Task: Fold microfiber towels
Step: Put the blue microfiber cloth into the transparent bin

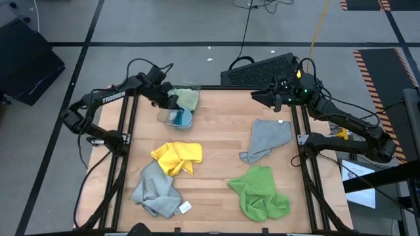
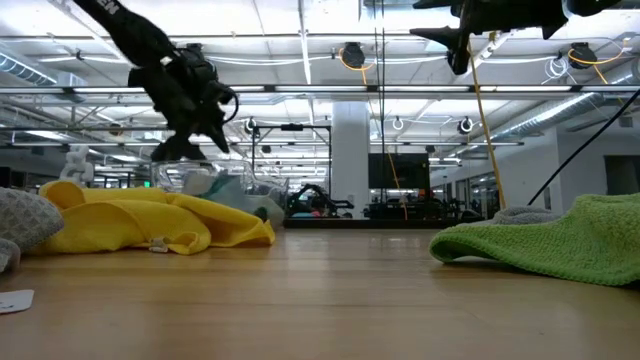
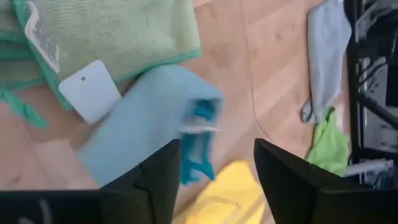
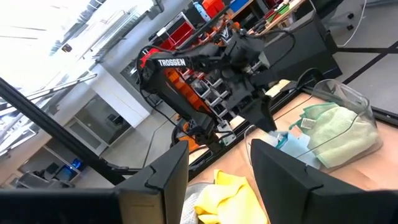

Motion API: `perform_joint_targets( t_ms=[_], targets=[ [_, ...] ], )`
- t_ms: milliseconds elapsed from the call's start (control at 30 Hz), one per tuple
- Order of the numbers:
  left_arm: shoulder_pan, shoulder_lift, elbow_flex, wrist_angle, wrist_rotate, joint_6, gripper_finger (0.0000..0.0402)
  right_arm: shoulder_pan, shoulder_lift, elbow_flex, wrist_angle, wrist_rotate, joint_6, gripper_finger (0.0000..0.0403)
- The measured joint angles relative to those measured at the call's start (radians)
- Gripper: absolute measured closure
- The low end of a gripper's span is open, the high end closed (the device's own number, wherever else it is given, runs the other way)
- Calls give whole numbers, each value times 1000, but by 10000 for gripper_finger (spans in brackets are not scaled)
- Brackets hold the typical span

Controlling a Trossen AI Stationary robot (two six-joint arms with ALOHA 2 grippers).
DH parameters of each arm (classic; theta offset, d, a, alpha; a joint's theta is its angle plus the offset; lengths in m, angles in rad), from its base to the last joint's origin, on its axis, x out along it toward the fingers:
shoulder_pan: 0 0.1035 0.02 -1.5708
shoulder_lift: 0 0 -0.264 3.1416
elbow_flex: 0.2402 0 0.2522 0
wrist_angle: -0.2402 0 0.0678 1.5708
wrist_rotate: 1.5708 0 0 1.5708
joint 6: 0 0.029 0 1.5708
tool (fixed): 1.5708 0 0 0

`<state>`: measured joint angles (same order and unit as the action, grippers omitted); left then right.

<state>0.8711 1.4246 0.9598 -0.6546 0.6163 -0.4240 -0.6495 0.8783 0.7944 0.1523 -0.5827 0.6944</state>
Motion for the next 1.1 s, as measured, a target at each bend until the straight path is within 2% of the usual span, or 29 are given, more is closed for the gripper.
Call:
perform_joint_targets(
  t_ms=[133,200,300,367,467,600,667,733,933,1100],
  targets=[
    [-16,-1,139,-161,-38,62,221,1,0,0,0,-10,17,239],
    [-43,-1,215,-221,-120,93,229,1,0,0,0,-24,24,239],
    [-121,-2,313,-268,-314,149,225,1,0,0,-1,-25,25,239],
    [-179,1,336,-275,-422,172,204,1,0,0,-1,-25,24,239],
    [-245,24,328,-269,-527,184,149,1,0,0,-1,-25,22,239],
    [-304,69,287,-229,-608,409,79,1,0,0,-1,-25,4,239],
    [-318,100,271,-207,-628,532,65,1,0,0,-1,-25,-1,239],
    [-309,139,267,-205,-626,578,63,1,0,0,-1,-25,-1,239],
    [-263,250,268,-164,-592,552,79,1,0,0,-2,-52,-1,239],
    [-260,289,268,-166,-576,552,79,1,0,0,-5,-55,0,239]
  ],
)
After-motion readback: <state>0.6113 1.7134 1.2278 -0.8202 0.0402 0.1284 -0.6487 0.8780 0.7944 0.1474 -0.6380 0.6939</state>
